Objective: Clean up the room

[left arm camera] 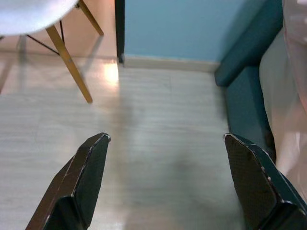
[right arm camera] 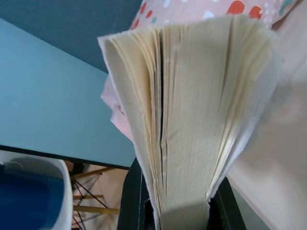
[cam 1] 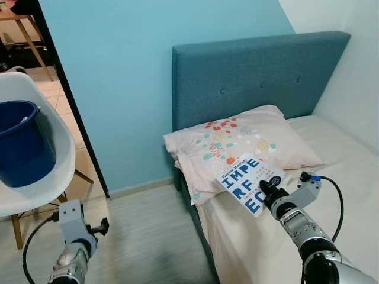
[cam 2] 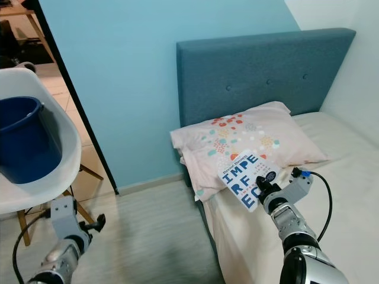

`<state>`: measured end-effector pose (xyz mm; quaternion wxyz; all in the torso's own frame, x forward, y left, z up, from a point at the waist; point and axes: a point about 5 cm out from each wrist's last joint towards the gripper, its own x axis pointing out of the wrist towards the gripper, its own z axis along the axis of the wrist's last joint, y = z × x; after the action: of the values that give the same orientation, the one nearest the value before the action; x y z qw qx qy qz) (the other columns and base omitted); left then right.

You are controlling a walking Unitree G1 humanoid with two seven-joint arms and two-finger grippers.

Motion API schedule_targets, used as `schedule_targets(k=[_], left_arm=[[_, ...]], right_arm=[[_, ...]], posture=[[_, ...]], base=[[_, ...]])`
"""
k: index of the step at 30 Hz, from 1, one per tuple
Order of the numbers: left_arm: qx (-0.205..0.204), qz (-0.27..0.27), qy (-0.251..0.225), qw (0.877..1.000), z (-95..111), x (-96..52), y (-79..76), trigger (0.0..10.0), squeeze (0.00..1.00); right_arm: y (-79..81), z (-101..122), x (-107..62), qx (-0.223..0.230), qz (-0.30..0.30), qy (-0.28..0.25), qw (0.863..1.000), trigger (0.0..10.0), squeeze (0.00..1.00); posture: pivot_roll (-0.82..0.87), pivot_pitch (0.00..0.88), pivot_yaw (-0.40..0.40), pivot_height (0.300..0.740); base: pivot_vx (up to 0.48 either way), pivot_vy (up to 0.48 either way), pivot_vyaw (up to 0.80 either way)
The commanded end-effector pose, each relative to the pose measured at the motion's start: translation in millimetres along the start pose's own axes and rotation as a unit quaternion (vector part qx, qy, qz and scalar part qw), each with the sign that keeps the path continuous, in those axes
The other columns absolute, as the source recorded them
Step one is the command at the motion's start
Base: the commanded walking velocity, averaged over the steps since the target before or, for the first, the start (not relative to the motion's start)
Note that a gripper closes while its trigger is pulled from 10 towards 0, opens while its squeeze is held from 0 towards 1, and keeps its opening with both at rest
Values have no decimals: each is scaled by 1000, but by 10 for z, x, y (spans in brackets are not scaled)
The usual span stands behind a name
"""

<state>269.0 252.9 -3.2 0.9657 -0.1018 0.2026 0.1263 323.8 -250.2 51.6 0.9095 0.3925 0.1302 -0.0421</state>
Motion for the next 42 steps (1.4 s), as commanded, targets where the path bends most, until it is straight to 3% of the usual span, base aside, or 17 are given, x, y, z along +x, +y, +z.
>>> schedule_targets(k=[1,17,21,26,32,42], left_arm=[[4,9,2,1000,-4,-11,58,10000,0],[7,14,9,1000,-46,-30,89,10000,0],[7,14,10,1000,-66,-42,98,10000,0],[6,16,13,1000,-97,-59,113,10000,0],[16,17,25,999,-202,-121,167,10000,0],[32,22,22,999,-261,-230,371,10000,0]], right_arm=[[62,134,23,8,22,-32,999,10000,0],[332,395,94,7,113,-65,991,10000,0],[383,476,108,24,122,-85,989,10000,0],[369,501,117,32,104,-91,990,10000,0],[256,327,126,22,35,-44,998,10000,0],[239,235,125,9,32,-19,999,10000,0]], posture=[[-162,0,0,645],[-142,0,5,590],[-132,0,-2,570],[-130,0,-3,555],[-111,0,11,555],[-71,88,26,555]], base=[[0,0,0],[0,0,0],[0,0,0],[0,0,0],[0,0,0],[0,0,0]])
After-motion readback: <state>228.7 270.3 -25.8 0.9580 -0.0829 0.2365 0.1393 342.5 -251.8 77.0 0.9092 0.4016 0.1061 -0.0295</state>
